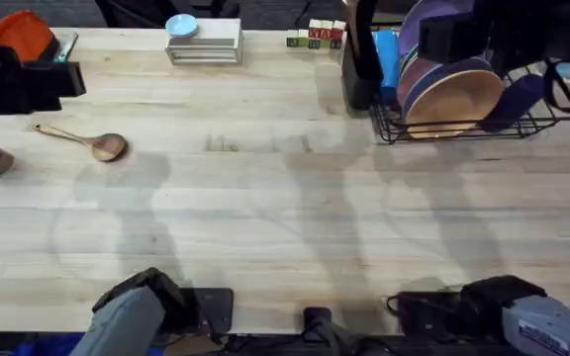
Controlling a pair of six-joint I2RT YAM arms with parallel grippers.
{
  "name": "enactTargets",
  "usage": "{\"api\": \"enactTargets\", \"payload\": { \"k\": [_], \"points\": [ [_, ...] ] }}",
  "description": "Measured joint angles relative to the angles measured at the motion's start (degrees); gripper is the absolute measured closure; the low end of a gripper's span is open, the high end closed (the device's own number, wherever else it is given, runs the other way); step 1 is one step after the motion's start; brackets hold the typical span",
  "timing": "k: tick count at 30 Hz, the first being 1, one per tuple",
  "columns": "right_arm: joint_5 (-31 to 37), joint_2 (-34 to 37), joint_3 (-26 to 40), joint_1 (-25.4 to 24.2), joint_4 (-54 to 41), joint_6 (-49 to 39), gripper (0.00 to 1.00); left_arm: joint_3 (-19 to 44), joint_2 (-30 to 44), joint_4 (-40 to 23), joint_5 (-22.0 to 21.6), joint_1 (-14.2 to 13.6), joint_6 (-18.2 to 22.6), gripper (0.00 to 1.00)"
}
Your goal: Pick up the spoon on the table one by one and put them onto the rack
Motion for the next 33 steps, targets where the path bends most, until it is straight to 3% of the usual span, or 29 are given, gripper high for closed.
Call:
{"api": "enactTargets", "payload": {
  "k": [4,9,14,15,25,29,33],
  "points": [
    [0.00,0.03,0.00,0.00,-0.03,0.00,0.006,0.00,4.59,0.41,-0.45,2.03,0.52,0.006],
    [0.00,0.50,0.00,0.00,-0.44,0.00,0.006,0.00,8.63,0.07,-4.04,2.27,0.82,0.007],
    [0.17,0.87,0.00,0.00,-1.28,0.00,0.006,0.00,12.43,4.90,-5.49,2.31,3.27,0.007],
    [0.22,0.87,0.00,0.00,-1.40,0.00,0.006,0.00,14.67,6.21,-5.00,2.31,10.12,0.007],
    [0.23,0.87,0.00,0.00,-1.67,0.00,0.006,0.00,20.22,6.19,-0.08,3.03,42.31,0.009],
    [0.24,0.87,0.00,0.00,-1.68,0.00,0.006,0.00,22.08,6.42,1.74,5.56,50.51,0.009],
    [0.24,0.87,0.00,0.00,-1.68,-0.02,0.005,0.00,23.98,6.45,6.72,9.99,53.86,0.009]
  ]
}}
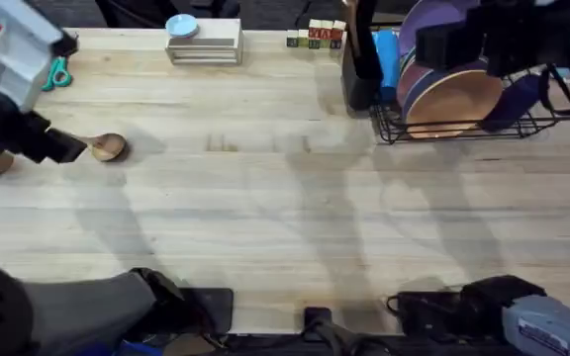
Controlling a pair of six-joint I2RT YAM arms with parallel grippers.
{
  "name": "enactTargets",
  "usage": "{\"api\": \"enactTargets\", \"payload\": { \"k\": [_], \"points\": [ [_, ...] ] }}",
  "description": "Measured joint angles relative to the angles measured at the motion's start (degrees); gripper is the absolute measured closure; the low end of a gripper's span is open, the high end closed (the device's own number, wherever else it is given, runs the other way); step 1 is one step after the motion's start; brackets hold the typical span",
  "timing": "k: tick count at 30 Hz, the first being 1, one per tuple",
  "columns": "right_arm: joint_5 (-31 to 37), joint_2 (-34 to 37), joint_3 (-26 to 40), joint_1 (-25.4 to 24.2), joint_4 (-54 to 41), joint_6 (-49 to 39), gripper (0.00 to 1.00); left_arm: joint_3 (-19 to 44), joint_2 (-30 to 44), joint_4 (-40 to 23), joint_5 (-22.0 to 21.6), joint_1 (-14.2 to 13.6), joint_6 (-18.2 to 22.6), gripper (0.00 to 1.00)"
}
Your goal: Pick up the spoon on the table one by one and put them onto the rack
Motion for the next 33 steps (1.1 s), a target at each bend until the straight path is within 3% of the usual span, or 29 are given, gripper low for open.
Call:
{"api": "enactTargets", "payload": {
  "k": [5,11,16,26,33],
  "points": [
    [0.00,0.00,0.00,0.00,0.00,0.00,0.005,0.00,1.47,0.02,6.17,4.10,2.47,0.009],
    [0.07,0.90,0.00,0.00,-0.02,0.00,0.006,0.25,1.52,0.44,9.49,4.69,6.23,0.009],
    [0.37,1.91,0.00,0.00,0.00,0.00,0.006,4.25,4.24,-0.02,12.06,5.68,7.41,0.009],
    [0.39,1.92,0.00,0.00,-0.02,0.02,0.005,7.61,14.62,-2.14,11.73,6.47,9.59,0.010],
    [0.39,1.92,0.00,0.00,-0.02,0.04,0.005,7.65,15.37,0.85,10.05,7.38,9.93,0.008]
  ]
}}
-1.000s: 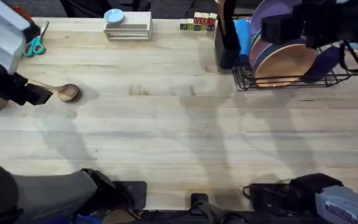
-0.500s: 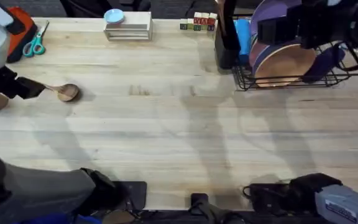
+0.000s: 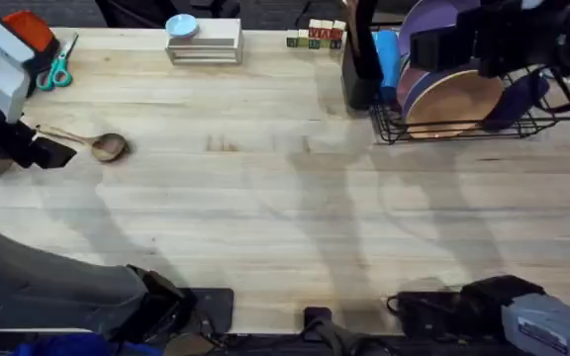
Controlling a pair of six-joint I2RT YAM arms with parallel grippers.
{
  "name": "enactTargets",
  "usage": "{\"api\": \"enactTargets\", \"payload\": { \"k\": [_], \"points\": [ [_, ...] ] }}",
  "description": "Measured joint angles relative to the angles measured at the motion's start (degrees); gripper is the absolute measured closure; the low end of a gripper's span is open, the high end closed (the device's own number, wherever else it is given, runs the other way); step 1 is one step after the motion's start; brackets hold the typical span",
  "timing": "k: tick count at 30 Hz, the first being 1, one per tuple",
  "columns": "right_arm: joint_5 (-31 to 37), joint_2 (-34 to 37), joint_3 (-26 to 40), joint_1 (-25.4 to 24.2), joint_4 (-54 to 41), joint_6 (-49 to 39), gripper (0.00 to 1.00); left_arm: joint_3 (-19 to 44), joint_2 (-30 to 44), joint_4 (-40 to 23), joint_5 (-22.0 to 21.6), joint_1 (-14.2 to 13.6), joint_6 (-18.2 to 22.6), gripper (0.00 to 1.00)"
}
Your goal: Pick up the spoon on the table one by one and put them onto the rack
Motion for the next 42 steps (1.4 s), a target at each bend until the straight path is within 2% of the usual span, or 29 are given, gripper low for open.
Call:
{"api": "enactTargets", "payload": {
  "k": [7,11,12,14,22,27,36,42],
  "points": [
    [0.00,0.00,0.00,0.00,-0.02,0.00,0.005,0.04,0.00,1.53,-0.35,0.00,0.39,0.010],
    [0.00,0.00,0.00,0.00,-0.56,0.00,0.005,0.07,0.00,1.09,-0.31,0.04,3.92,0.010],
    [0.00,0.00,0.00,0.00,-0.92,0.00,0.006,0.09,0.00,0.26,0.33,0.11,7.03,0.009],
    [0.00,0.00,0.00,0.00,-1.09,0.00,0.005,0.09,0.00,0.18,1.20,0.11,8.86,0.009],
    [0.00,-0.02,0.00,0.00,-1.22,0.00,0.005,0.42,0.84,2.95,3.67,0.11,12.48,0.009],
    [0.00,0.47,0.00,0.00,-1.21,0.00,0.005,1.36,5.76,3.04,4.61,0.11,13.09,0.010],
    [-0.02,3.34,0.00,0.00,-1.24,0.02,0.005,2.12,9.48,2.95,6.16,0.11,13.05,0.010],
    [-0.02,3.38,0.00,0.00,-1.22,0.04,0.005,2.19,10.38,1.00,7.01,0.82,10.01,0.010]
  ]
}}
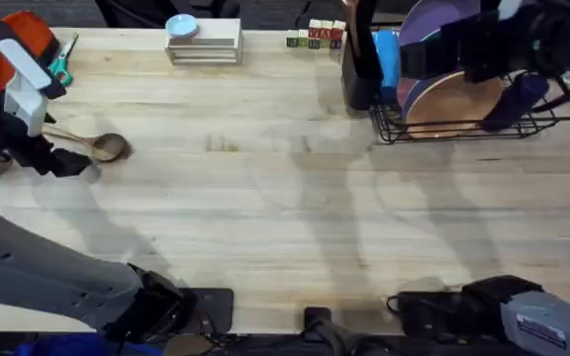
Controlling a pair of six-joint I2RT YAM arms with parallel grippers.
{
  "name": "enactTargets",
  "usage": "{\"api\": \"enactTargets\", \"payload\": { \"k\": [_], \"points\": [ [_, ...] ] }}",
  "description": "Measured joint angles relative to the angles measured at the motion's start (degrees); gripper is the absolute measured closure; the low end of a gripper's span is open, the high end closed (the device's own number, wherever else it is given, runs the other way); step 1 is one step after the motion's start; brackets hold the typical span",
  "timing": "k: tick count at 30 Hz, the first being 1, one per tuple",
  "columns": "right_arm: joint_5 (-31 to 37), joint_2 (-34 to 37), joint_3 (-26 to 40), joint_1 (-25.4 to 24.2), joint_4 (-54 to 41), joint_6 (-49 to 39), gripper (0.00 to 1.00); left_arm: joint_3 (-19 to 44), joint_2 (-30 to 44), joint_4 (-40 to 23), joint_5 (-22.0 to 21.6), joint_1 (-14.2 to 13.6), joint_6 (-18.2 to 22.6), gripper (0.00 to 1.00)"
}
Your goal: Pick up the spoon on the table one by one and put them onto the rack
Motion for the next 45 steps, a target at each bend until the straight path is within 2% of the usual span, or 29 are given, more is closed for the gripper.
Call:
{"api": "enactTargets", "payload": {
  "k": [12,22,45],
  "points": [
    [0.00,-0.01,0.00,0.00,0.00,0.02,0.005,0.37,0.87,-1.19,0.59,2.81,-1.79,0.010],
    [0.00,0.01,0.00,0.00,0.00,0.02,0.005,1.43,2.33,-1.30,2.71,3.18,-1.99,0.010],
    [0.00,-0.01,0.00,0.00,-0.01,1.53,0.005,1.68,2.70,-0.80,3.65,3.18,-2.10,0.008]
  ]
}}
